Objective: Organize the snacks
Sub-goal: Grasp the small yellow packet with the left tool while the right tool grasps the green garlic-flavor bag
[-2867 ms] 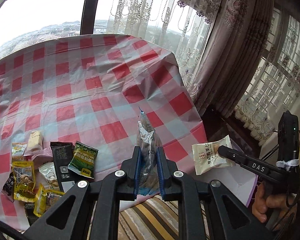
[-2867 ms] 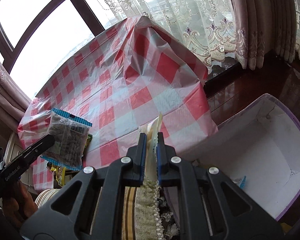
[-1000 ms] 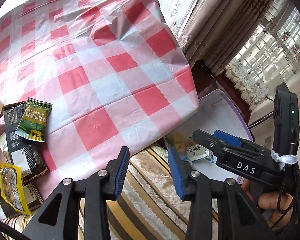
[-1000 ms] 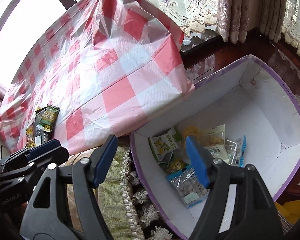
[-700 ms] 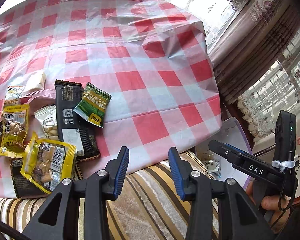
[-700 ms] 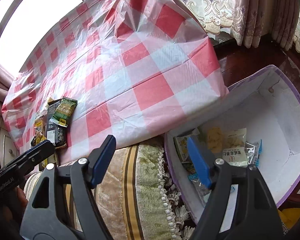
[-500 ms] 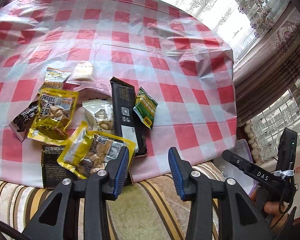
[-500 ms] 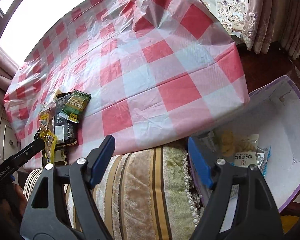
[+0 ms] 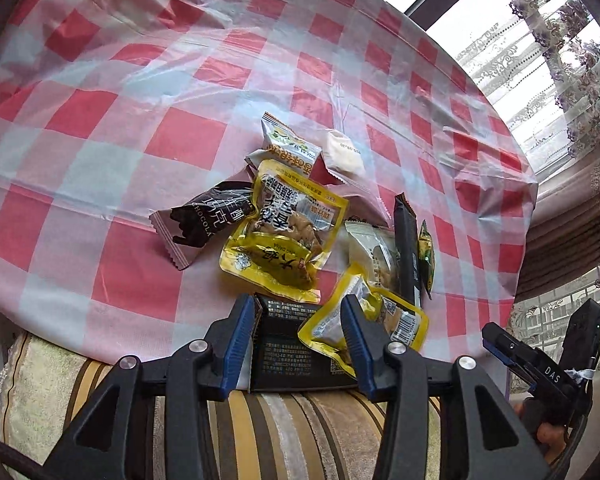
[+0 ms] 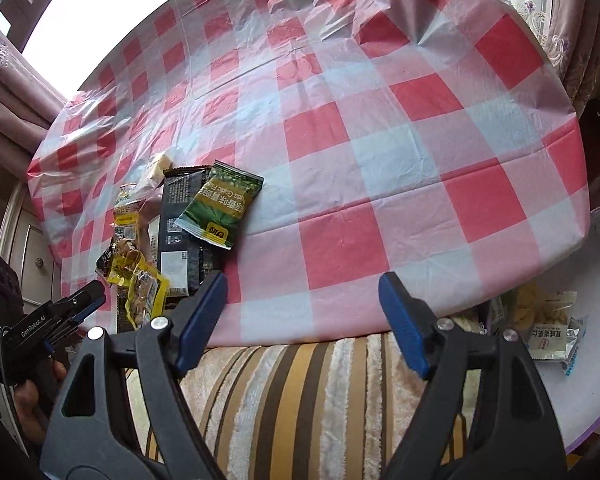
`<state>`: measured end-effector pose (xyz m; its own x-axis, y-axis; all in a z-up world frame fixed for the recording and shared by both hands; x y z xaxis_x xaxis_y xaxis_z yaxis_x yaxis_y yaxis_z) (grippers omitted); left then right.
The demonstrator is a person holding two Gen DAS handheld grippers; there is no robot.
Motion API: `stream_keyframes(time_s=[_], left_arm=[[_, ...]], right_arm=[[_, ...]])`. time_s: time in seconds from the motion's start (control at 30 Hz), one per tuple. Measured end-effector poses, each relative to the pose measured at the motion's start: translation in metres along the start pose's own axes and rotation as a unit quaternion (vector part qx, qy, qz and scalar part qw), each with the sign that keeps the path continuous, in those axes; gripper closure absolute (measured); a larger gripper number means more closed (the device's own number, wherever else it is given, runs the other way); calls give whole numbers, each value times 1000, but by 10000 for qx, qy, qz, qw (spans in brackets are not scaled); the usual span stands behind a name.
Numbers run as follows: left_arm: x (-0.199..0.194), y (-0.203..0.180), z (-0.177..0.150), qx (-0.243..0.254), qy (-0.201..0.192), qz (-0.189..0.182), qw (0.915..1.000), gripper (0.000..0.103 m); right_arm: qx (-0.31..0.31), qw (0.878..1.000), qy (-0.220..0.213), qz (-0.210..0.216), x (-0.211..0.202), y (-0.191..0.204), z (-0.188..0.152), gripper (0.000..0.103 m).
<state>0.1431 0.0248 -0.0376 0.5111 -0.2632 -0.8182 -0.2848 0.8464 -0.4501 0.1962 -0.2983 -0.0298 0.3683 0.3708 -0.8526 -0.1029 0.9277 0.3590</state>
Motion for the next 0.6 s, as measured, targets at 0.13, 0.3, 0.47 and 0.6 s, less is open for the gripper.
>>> stream_keyframes(time_s=[0.13, 0.3, 0.47, 0.6], left_arm=[[3, 7, 3, -29, 99, -99, 9999, 53], [6, -5, 3, 400, 326, -709, 9961, 53], [20, -18, 2, 898, 782, -992, 9879, 53], [28, -18, 6, 990, 926, -1104, 9846, 53]], right_arm=[[-449, 9983, 262, 247, 13, 35, -3, 23], [-950, 9928, 500, 526, 24, 72, -13, 23], [-1261, 9877, 715, 591, 34, 91, -21, 25], [-1410, 9844, 931, 486, 46, 97, -26, 43]])
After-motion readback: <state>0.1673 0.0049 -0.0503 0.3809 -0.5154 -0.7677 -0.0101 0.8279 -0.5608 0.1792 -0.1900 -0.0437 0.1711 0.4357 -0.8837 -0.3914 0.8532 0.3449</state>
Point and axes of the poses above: each gripper's, at about its wrist camera, not at the fingertips, and x roughly the way its jaws point, y to its left, z to its top, the point moved 1 cm from there along x, roughly the way its jaws point, and after that the axes turned 1 degree about x, right-handed, at the moved point
